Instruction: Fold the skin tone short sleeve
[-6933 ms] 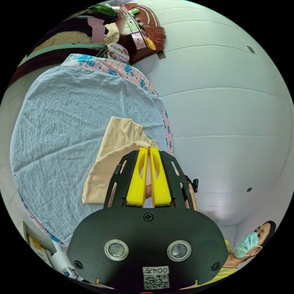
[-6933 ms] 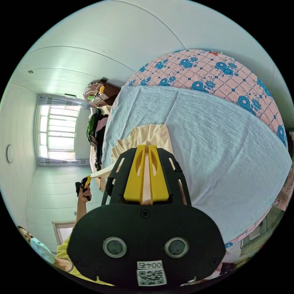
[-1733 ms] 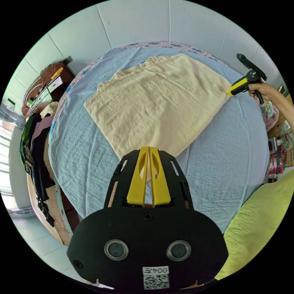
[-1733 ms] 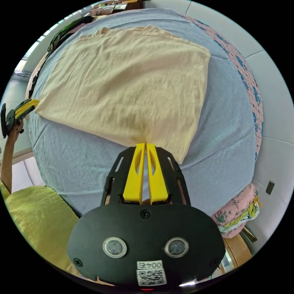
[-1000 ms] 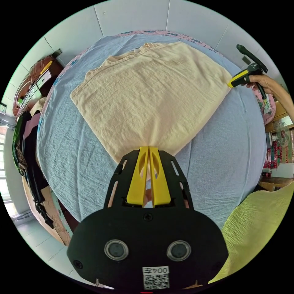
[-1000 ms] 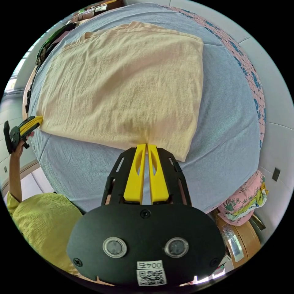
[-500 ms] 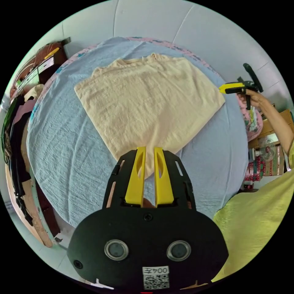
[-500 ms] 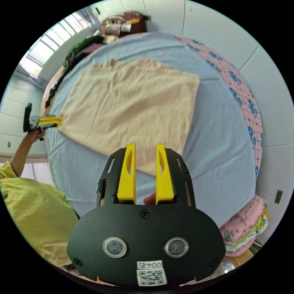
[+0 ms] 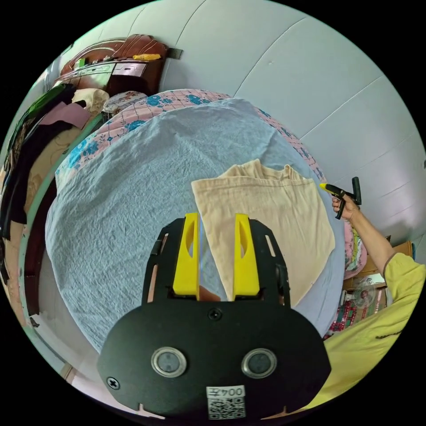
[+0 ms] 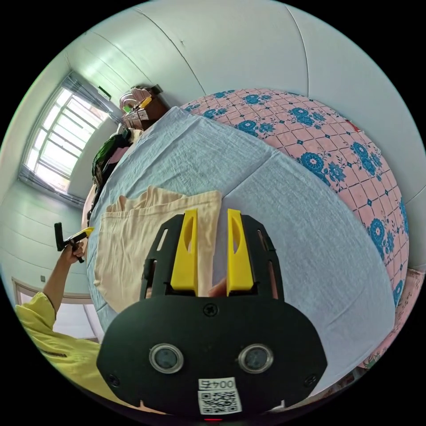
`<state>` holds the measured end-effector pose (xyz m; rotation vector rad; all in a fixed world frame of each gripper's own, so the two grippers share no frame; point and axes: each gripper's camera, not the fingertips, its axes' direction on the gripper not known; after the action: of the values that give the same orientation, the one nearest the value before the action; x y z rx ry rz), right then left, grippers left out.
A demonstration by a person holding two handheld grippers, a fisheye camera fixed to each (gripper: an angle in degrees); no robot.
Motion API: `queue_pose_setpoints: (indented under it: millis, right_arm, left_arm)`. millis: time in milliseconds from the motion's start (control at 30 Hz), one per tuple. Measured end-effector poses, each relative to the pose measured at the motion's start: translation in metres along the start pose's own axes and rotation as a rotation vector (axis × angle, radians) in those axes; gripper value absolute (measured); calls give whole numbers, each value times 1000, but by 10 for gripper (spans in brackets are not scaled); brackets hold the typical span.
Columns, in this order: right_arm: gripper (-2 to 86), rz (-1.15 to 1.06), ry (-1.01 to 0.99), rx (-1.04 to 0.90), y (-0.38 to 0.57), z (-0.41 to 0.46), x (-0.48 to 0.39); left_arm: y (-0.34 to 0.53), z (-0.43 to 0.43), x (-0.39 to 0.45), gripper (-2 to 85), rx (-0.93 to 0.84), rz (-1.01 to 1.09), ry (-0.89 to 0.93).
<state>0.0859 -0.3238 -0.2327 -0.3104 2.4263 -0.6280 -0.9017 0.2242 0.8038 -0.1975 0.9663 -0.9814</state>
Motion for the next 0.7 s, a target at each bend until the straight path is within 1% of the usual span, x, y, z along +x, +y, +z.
queue_pose_setpoints:
  millis: [133,333,433,567,700]
  right_arm:
    - [110,28,-78,-12,-10,9,20]
    - [85,15,-153,-88,-12,20,31]
    - [64,11,-130,-78,-8,20,33]
    - [62,4,-149,-74,-5,21,33]
    - [49,-18,-132,-78,-3,23,25]
  left_arm:
    - [-14,10,-20,125,-22,-42,53]
    - [-22,21,-25,128,-37,2,54]
    - [-22,23,-31,123,-36,-6,34]
    - [-16,23,-43,115,-5,-68,104]
    - [-4,23,-40,72,13,-47,81]
